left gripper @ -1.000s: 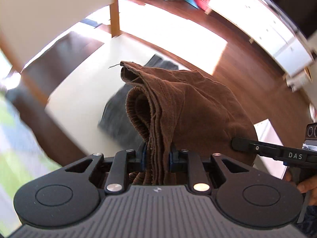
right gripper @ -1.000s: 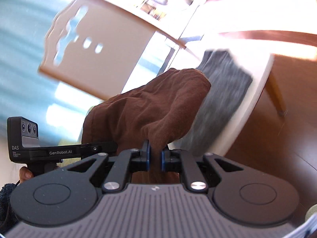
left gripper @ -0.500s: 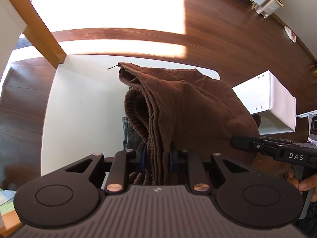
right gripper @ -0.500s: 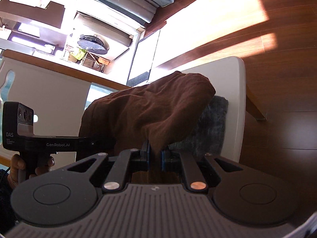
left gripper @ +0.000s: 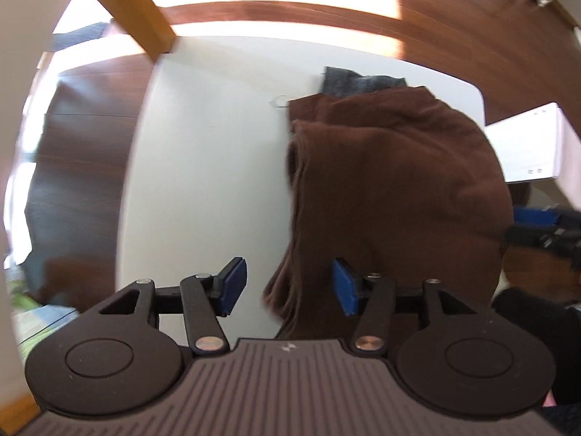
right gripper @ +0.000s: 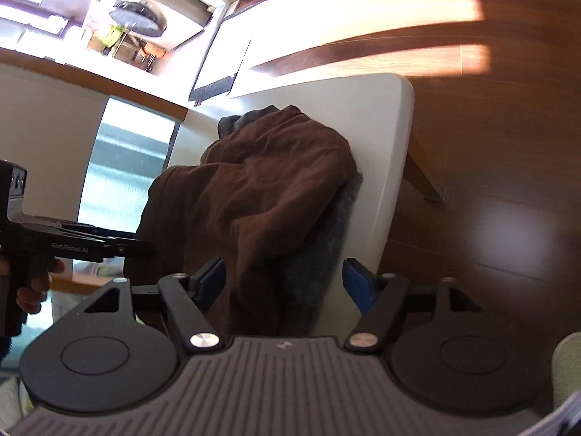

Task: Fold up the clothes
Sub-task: 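Carry the shorts with both grippers off the blanket to the white chair, then lower the shorts onto the chair seat and open both grippers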

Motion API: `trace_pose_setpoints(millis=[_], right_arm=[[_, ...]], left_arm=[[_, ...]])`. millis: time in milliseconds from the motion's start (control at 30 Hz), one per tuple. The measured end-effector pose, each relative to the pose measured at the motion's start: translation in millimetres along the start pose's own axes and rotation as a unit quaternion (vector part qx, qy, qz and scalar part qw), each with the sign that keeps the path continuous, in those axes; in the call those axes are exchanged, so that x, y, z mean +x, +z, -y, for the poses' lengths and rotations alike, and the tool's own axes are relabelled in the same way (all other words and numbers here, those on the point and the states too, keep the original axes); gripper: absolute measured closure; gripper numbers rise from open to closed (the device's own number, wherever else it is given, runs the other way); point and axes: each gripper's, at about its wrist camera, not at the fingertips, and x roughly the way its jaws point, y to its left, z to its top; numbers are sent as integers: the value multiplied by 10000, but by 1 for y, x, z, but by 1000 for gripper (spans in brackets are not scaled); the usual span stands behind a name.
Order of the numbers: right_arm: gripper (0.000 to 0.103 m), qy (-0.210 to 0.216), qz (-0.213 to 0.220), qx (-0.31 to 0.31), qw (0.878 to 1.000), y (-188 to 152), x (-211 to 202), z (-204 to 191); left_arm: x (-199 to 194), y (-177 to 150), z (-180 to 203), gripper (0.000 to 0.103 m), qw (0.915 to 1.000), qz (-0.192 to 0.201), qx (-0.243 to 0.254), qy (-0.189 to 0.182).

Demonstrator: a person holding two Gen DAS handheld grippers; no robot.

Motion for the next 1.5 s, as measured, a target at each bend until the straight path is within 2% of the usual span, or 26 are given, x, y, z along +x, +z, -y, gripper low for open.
trace_pose_setpoints(millis=[67, 100, 133, 200, 267, 367, 400, 500, 533, 600, 667, 800, 867, 900, 933, 1033, 1133, 1167, 1200, 1233, 1300, 1333, 1367, 1400, 1433, 1500], right_arm=[[35, -73, -99, -937, 9955, 5, -15, -8], [35, -122, -128, -1579, 9873, 7, -20, -15], [35, -142, -156, -2557, 9665, 8, -25, -23], [35, -62, -121, -4161, 9092, 5, -29, -34], [36, 173, -77, -5585, 8293, 1, -28, -37], [36, 603, -104, -6781, 7324, 3, -22, -31], [36, 714, -101, -6988, 7117, 6, -20, -28], [36, 820, -114, -7304, 6780, 14, -12, -17], [36, 841, -99, -7383, 6691, 15, -11, -14], [36, 859, 14, -7497, 6562, 13, -11, -9], [36, 835, 128, -7653, 6381, 9, -5, -5], [36, 839, 341, -7932, 6022, -3, 10, 0], [39, 854, 475, -8076, 5815, -9, 18, 0], [39, 851, 520, -8116, 5756, -12, 20, 0], [41, 838, 541, -8124, 5745, -13, 21, -1], [47, 734, 637, -8155, 5706, -15, 27, -5], [50, 677, 737, -8196, 5642, -14, 34, -6], [58, 651, 709, -8207, 5632, -14, 37, -6], [71, 652, 655, -8229, 5606, -14, 40, -7], [78, 666, 565, -8269, 5556, -15, 44, -8], [90, 716, 515, -8294, 5516, -14, 46, -10], [92, 739, 553, -8298, 5504, -14, 43, -14], [96, 738, 612, -8308, 5483, -14, 40, -17], [96, 733, 693, -8316, 5461, -13, 37, -19], [96, 756, 764, -8322, 5440, -12, 32, -22], [96, 748, 729, -8426, 5283, -17, 34, -22]], left_arm=[[-29, -35, 24, 47, 9978, 299, -292, 513], [-37, -45, 38, 47, 9965, 375, -364, 646], [-44, -58, 57, 47, 9950, 446, -473, 752], [-48, -81, 100, 47, 9906, 589, -720, 1007], [-42, -101, 169, 46, 9826, 788, -647, 1554], [-14, -108, 249, 46, 9670, 920, -49, 2377], [0, -106, 270, 46, 9604, 914, 118, 2628], [27, -100, 290, 46, 9477, 843, 322, 3061], [39, -96, 295, 46, 9399, 822, 391, 3291], [50, -94, 295, 46, 9329, 754, 454, 3492], [67, -90, 291, 46, 9222, 620, 628, 3766], [87, -91, 296, 46, 9049, 526, 1091, 4081], [93, -89, 298, 46, 9015, 538, 1141, 4140], [97, -88, 297, 46, 9003, 511, 1139, 4171], [101, -88, 295, 46, 8982, 467, 1141, 4219], [117, -91, 292, 46, 8823, 302, 1436, 4472], [120, -92, 289, 48, 8781, 316, 1562, 4511], [122, -93, 287, 63, 8764, 270, 1637, 4521], [123, -93, 285, 75, 8742, 194, 1729, 4533], [123, -94, 283, 81, 8706, 134, 1801, 4576], [117, -96, 284, 86, 8577, 62, 1994, 4739], [110, -97, 283, 88, 8424, 39, 2112, 4957], [101, -99, 280, 89, 8178, -32, 2284, 5283], [95, -102, 279, 89, 7978, -141, 2445, 5510], [94, -104, 280, 89, 7888, -225, 2520, 5601], [98, -109, 284, 89, 7806, -387, 2617, 5662]])
